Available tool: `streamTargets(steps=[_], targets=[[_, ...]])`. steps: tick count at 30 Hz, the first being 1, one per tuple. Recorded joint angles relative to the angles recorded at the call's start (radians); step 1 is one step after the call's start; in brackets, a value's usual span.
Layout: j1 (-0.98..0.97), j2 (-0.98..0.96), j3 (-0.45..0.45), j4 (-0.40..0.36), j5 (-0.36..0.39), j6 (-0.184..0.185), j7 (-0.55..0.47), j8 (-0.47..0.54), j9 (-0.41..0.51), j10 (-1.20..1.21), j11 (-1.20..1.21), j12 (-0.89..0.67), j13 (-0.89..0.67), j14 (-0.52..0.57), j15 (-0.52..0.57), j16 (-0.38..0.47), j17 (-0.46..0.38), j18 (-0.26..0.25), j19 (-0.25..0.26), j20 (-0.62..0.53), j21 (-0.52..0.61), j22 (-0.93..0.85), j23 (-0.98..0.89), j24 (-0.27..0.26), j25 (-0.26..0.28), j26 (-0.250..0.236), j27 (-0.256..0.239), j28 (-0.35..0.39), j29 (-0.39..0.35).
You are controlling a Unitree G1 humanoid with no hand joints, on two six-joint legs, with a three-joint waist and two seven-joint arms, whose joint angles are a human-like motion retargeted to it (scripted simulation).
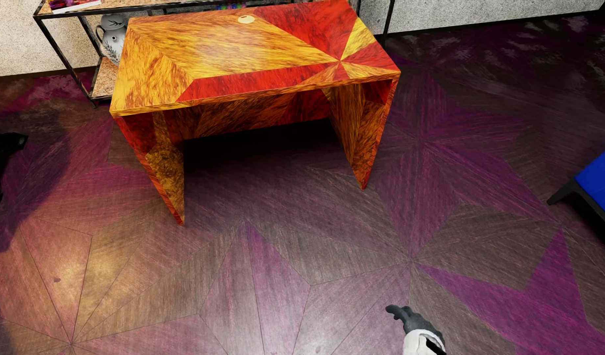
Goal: Approach the dark desk
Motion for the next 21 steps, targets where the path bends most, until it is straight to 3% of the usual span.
streamTargets(steps=[3, 4, 5, 7, 9, 11, 12, 14, 15, 16, 18, 19, 20, 21], targets=[[-0.035, 0.039, 0.034, 0.018, 0.010, 0.016, 0.020, 0.018, -0.002, -0.345, 0.016, 0.055, -0.137, -0.066, -0.049, 0.021, -0.071, 0.031, 0.030, -0.001, 0.032, -0.034, -0.037, -0.011, -0.006, -0.038, -0.022, -0.086, 0.052], [-0.005, 0.054, 0.042, 0.000, 0.015, 0.020, 0.005, 0.033, -0.006, -0.552, 0.006, 0.075, -0.176, -0.023, -0.058, 0.018, -0.087, 0.006, 0.040, 0.007, 0.052, -0.046, -0.048, -0.015, -0.012, -0.037, -0.031, -0.094, 0.057], [0.046, 0.075, 0.045, 0.003, 0.014, 0.023, 0.050, 0.050, -0.011, -0.707, -0.020, 0.095, -0.209, 0.049, -0.059, 0.002, -0.099, 0.036, 0.049, 0.018, 0.078, -0.051, -0.053, -0.018, -0.018, -0.032, -0.040, -0.084, 0.056], [0.110, 0.080, 0.044, 0.008, 0.001, 0.027, 0.120, 0.090, -0.014, -0.754, 0.013, 0.118, -0.254, 0.006, -0.077, -0.023, -0.104, 0.094, 0.071, 0.018, 0.120, -0.026, -0.059, -0.009, -0.024, -0.013, -0.035, -0.071, 0.063], [0.154, 0.050, 0.044, -0.017, -0.045, 0.018, 0.166, 0.123, -0.010, -0.786, 0.097, 0.102, -0.227, -0.002, -0.084, -0.036, -0.082, 0.112, 0.093, -0.019, 0.093, 0.022, -0.102, 0.026, -0.007, 0.011, -0.028, -0.118, 0.032], [0.187, -0.036, 0.042, -0.046, -0.101, 0.004, 0.221, 0.190, -0.002, -0.806, 0.244, 0.093, -0.160, -0.020, -0.041, -0.047, -0.035, 0.122, 0.127, -0.042, 0.070, 0.014, -0.149, 0.054, 0.031, 0.000, -0.057, -0.167, 0.005], [0.202, -0.096, 0.042, -0.062, -0.124, -0.004, 0.251, 0.241, 0.003, -0.815, 0.334, 0.093, -0.128, -0.032, 0.005, -0.059, -0.029, 0.129, 0.151, -0.036, 0.099, -0.009, -0.152, 0.053, 0.025, -0.013, -0.076, -0.157, 0.027], [0.221, -0.215, 0.048, -0.085, -0.146, -0.025, 0.304, 0.346, 0.012, -0.818, 0.493, 0.096, -0.075, -0.054, 0.100, -0.080, -0.040, 0.137, 0.238, -0.027, 0.184, -0.061, -0.105, 0.043, -0.047, -0.042, -0.099, -0.090, 0.126], [0.227, -0.249, 0.051, -0.093, -0.155, -0.038, 0.324, 0.378, 0.015, -0.816, 0.538, 0.091, -0.045, -0.063, 0.094, -0.081, -0.027, 0.138, 0.271, -0.029, 0.180, -0.078, -0.058, 0.042, -0.055, -0.054, -0.085, -0.065, 0.114], [0.233, -0.263, 0.053, -0.101, -0.169, -0.049, 0.334, 0.392, 0.016, -0.815, 0.542, 0.082, -0.009, -0.070, 0.047, -0.075, -0.001, 0.138, 0.265, -0.035, 0.131, -0.090, 0.008, 0.044, -0.030, -0.059, -0.047, -0.055, 0.044], [0.250, -0.218, 0.051, -0.115, -0.184, -0.066, 0.333, 0.374, 0.011, -0.836, 0.403, 0.063, 0.074, -0.070, -0.011, -0.050, 0.075, 0.135, 0.209, -0.051, -0.059, -0.117, 0.126, 0.048, 0.127, -0.068, 0.043, -0.058, -0.074], [0.264, -0.163, 0.048, -0.118, -0.166, -0.072, 0.324, 0.364, 0.006, -0.864, 0.278, 0.058, 0.120, -0.062, 0.003, -0.030, 0.095, 0.132, 0.186, -0.049, -0.118, -0.129, 0.153, 0.044, 0.187, -0.088, 0.079, -0.058, -0.067], [0.274, -0.104, 0.045, -0.120, -0.175, -0.078, 0.315, 0.304, -0.001, -0.878, 0.195, 0.050, 0.166, -0.059, -0.041, -0.020, 0.099, 0.127, 0.157, -0.047, -0.108, -0.137, 0.164, 0.041, 0.190, -0.100, 0.103, -0.053, -0.015], [0.283, -0.048, 0.042, -0.121, -0.180, -0.084, 0.304, 0.249, -0.007, -0.893, 0.122, 0.043, 0.212, -0.054, -0.069, -0.009, 0.084, 0.122, 0.141, -0.044, -0.044, -0.148, 0.166, 0.032, 0.152, -0.109, 0.086, -0.051, 0.075]])
